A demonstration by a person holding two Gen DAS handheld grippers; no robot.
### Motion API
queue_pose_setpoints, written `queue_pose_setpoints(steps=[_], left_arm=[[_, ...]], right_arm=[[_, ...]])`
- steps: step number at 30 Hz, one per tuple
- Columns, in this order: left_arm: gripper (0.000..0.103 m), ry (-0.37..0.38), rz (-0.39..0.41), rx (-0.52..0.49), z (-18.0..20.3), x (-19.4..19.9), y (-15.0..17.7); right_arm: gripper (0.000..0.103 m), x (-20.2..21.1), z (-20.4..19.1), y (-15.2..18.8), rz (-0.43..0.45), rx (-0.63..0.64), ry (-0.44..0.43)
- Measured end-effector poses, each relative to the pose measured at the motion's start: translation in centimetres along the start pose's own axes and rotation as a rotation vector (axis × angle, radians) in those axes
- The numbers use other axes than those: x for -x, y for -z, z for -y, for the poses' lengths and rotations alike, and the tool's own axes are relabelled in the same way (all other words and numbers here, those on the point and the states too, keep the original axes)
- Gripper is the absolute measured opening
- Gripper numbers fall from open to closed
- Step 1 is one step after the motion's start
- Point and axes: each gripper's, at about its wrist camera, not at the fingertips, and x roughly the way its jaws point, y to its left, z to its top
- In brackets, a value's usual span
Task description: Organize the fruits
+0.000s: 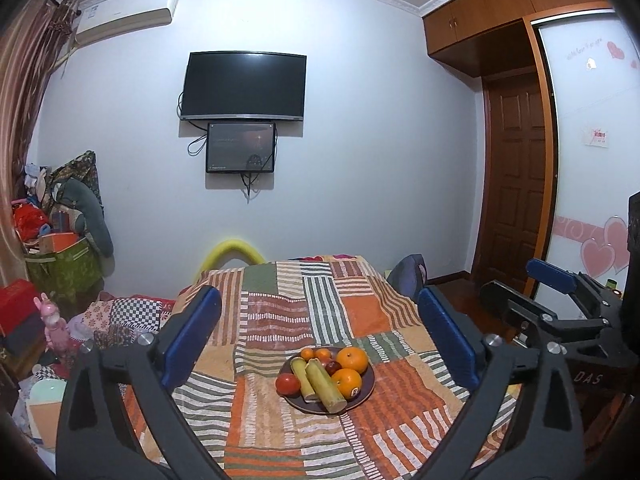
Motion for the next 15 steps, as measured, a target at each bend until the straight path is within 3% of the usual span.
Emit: queue_pose_setpoints(steps=[15], left_arm=[[0.102,-0.003,0.004,-0.008,-0.09,0.27,0.39]], right_arm=[[0.103,0.29,-0.08,0.03,-0.005,0.001,-0.002]])
